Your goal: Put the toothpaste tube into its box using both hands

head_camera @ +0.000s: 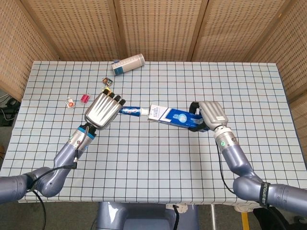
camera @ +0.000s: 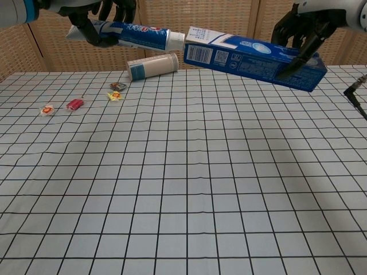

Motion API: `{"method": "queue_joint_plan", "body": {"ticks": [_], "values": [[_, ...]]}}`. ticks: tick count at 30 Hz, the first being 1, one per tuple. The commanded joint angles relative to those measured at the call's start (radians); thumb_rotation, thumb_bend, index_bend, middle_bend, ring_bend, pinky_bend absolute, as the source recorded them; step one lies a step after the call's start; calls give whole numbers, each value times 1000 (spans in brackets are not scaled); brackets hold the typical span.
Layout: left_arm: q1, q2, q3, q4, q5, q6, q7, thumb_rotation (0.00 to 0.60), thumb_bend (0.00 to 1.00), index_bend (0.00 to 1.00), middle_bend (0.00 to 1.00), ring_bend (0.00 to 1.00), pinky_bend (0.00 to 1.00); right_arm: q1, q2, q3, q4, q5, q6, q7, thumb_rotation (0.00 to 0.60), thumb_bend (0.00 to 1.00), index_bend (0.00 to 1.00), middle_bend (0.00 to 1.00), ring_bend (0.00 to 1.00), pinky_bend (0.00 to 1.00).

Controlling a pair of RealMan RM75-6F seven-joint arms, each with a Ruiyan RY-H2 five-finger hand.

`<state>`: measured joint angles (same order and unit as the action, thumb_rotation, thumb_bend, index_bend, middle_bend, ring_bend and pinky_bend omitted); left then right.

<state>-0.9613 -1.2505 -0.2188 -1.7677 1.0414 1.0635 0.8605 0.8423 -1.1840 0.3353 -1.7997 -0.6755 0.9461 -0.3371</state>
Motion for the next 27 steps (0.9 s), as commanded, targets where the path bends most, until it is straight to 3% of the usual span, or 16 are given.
{"method": "queue_joint_plan", "body": {"ticks": [1,18,27], "values": [[-5,-7,3,4,-4,1,5,600,582,837,530,505,438,4,1,-4,-4,1,3,1,600,247,760,562,603,682],[-68,-77,-2,39,-5,23,69,600,581,836,530,505,437,28,-4,-21,-29,12,18,11,600,246,761,562,603,682],[-123,-87,-3,68,68,39,166,600,574,785,496,494,414,18,5,31,-48,60,-52,165,600,246,761,562,603,682]]}}
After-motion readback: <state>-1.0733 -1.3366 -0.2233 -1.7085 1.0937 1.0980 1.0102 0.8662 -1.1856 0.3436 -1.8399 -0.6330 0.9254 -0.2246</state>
